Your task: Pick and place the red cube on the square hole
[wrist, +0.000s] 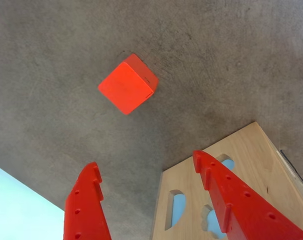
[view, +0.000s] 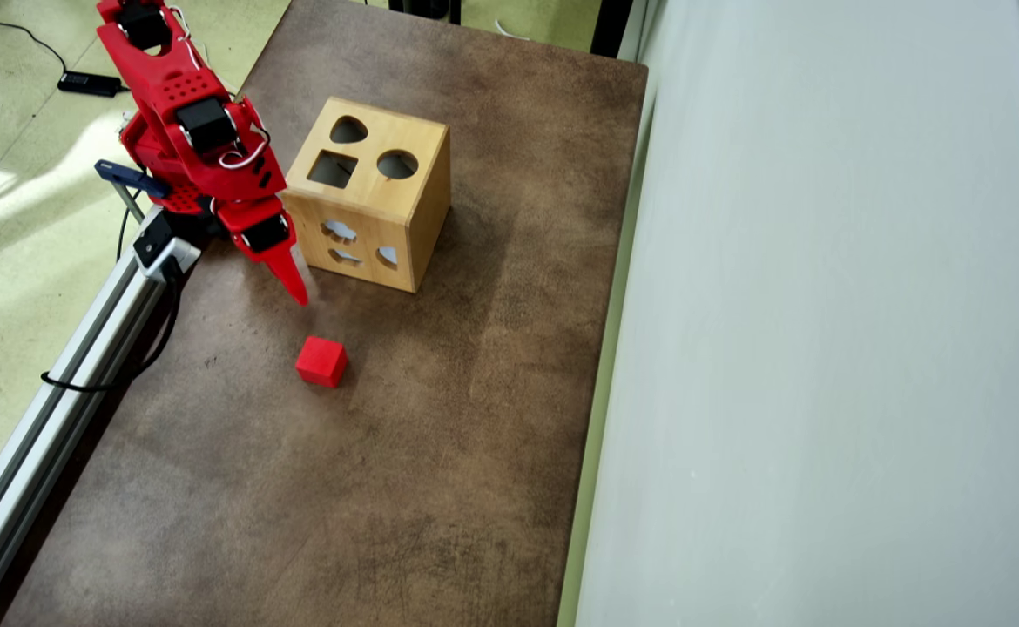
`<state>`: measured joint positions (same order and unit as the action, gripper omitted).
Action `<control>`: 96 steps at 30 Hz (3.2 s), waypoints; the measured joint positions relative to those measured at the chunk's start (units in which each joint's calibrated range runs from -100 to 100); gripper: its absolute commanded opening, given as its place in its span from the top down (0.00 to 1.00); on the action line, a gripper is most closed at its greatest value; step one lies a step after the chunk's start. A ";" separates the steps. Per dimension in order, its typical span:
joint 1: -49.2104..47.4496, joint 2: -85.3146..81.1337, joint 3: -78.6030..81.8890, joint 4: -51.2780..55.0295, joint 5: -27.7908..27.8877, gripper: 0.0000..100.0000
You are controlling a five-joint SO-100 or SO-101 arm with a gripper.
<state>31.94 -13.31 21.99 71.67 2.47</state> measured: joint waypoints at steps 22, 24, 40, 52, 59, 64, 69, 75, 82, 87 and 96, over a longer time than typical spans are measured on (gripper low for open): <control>0.00 0.00 0.00 0.65 14.36 0.71; 0.00 0.00 0.00 0.65 16.02 0.71; 0.43 8.31 0.00 0.56 22.42 0.71; 0.50 14.32 -8.85 0.48 22.42 0.71; 2.30 22.46 -17.70 0.48 22.42 0.71; 4.53 25.42 -21.67 0.48 22.42 0.71; 4.60 28.98 -24.74 0.48 22.42 0.71; 4.53 33.98 -29.71 0.48 22.37 0.71; 4.38 36.36 -31.33 0.48 22.37 0.71; 2.73 36.36 -31.33 0.48 22.37 0.71; 0.93 36.36 -31.33 0.48 22.37 0.71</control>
<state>32.88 23.05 -9.35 72.15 24.84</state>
